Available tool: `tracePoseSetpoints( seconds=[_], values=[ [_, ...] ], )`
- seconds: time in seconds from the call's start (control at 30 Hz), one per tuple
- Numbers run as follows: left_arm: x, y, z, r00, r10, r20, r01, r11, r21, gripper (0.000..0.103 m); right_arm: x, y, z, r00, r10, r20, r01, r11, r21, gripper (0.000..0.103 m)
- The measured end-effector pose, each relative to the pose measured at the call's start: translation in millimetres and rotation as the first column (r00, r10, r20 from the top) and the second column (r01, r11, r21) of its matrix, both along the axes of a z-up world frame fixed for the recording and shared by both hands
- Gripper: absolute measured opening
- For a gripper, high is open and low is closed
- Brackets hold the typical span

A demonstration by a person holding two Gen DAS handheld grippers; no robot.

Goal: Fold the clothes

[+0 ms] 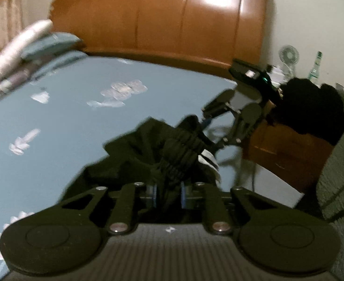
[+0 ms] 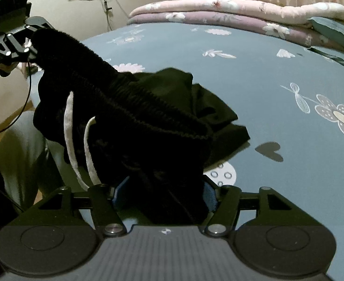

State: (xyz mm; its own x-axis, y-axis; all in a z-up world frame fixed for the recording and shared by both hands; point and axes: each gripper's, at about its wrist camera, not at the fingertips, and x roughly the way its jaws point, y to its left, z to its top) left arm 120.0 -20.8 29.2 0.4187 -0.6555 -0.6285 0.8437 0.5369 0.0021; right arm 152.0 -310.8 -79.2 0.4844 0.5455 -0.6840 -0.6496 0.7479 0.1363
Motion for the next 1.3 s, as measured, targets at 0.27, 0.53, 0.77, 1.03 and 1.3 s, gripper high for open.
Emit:
tracePoseSetpoints(
  seconds=[0.27,0.53,0.77,1.03,1.3],
  values=[
    [-36.3,23.9,15.5,0.999,0.006,0.054,-0.006,1.0,-0.01,0.015,-7.4,12.5,13.0,0.997,0.059,0.052,-0.06,0.998,0.021,0.074],
    [-50.4,60.6,-9.2,0.99,0.138,-0.029,-0.137,0.99,0.011,0.015,-9.8,33.0,21.6,0.989,0.125,0.074,-0.127,0.992,0.018,0.077],
    [-46.6,66.9,-14.3,0.991,0.124,-0.05,-0.124,0.992,0.006,0.015,-20.3,45.0,50.6,0.967,0.162,0.195,-0.165,0.986,0.0,0.078],
    [-38.5,75.6,-20.4,0.982,0.177,-0.069,-0.175,0.984,0.031,0.016,-8.5,66.1,42.5,0.961,0.256,0.105,-0.263,0.964,0.049,0.078],
    [-21.1,78.7,-25.5,0.979,0.183,-0.09,-0.178,0.982,0.058,0.016,-15.4,66.9,12.4,0.957,0.287,-0.038,-0.288,0.957,-0.032,0.076]
  ],
)
